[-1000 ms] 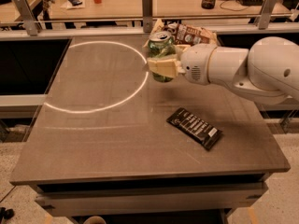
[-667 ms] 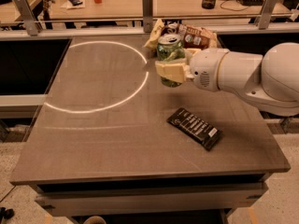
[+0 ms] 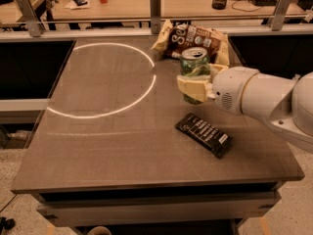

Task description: Move green can near rxbar chocolate

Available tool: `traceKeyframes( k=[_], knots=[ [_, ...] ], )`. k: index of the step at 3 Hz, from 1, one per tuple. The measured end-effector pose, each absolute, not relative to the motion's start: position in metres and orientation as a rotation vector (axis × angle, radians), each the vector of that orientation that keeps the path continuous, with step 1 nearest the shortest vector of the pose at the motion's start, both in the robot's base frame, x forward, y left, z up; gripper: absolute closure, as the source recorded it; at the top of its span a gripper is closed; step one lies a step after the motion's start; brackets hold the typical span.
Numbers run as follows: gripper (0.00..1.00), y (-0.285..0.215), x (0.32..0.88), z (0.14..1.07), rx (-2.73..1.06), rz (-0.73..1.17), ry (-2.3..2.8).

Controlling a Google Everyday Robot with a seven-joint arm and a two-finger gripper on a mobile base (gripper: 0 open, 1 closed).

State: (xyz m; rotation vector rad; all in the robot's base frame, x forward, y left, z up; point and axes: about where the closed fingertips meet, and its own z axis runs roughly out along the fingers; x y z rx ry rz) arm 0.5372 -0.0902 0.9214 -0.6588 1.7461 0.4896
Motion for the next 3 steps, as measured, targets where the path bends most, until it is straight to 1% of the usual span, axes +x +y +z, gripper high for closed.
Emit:
traceKeyframes(
  k=[3],
  knots=[
    [1.00,-0.112,0.535,0.884,-0.570,0.482,1.748]
  ],
)
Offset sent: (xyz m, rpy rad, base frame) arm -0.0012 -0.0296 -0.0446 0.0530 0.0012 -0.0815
